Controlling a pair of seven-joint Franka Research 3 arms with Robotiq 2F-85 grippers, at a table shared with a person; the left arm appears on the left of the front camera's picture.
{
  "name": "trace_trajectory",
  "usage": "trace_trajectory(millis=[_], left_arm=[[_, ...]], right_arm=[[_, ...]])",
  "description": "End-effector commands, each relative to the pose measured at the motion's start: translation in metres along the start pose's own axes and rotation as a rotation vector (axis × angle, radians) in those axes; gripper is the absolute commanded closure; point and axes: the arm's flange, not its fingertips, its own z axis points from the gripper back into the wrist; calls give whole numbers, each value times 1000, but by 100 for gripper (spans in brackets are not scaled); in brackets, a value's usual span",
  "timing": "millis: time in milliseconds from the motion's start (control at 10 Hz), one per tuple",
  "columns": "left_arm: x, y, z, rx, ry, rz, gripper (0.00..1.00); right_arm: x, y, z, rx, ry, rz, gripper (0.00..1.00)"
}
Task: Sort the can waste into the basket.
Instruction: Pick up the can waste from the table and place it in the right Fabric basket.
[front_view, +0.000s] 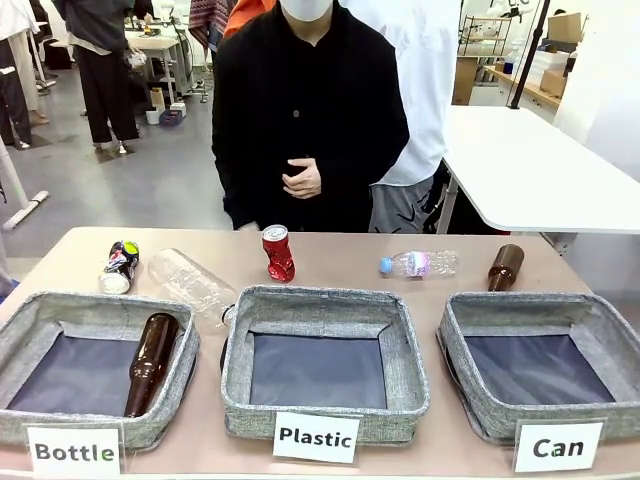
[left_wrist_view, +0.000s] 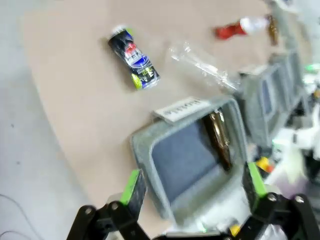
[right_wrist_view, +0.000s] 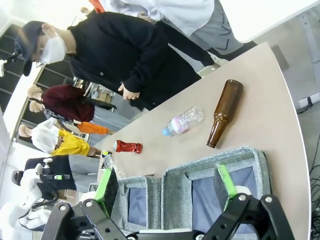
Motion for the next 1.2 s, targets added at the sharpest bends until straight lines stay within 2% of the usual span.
trace_trajectory(millis=[0,200,400,500,600,800,1100], left_arm=[[10,-25,-71,196,-30,39,0],[36,-30,-125,251,20,54,0],[51,-31,-175,395,-22,82,0],[56,-28,-200,448,14,110,0],[61,-21,-220,583,-33,175,0],[71,-10,-230,684,-69,248,0],[80,-3,-244,661,-66,270,0]], right_arm=[[3,-1,-1,21,-13,21,0],[3,-1,-1,21,-13,21,0],[3,-1,-1,21,-13,21,0],[3,-1,-1,21,-13,21,0],[3,-1,-1,21,-13,21,0],[3,-1,-1,21,-13,21,0],[3,-1,-1,21,-13,21,0]])
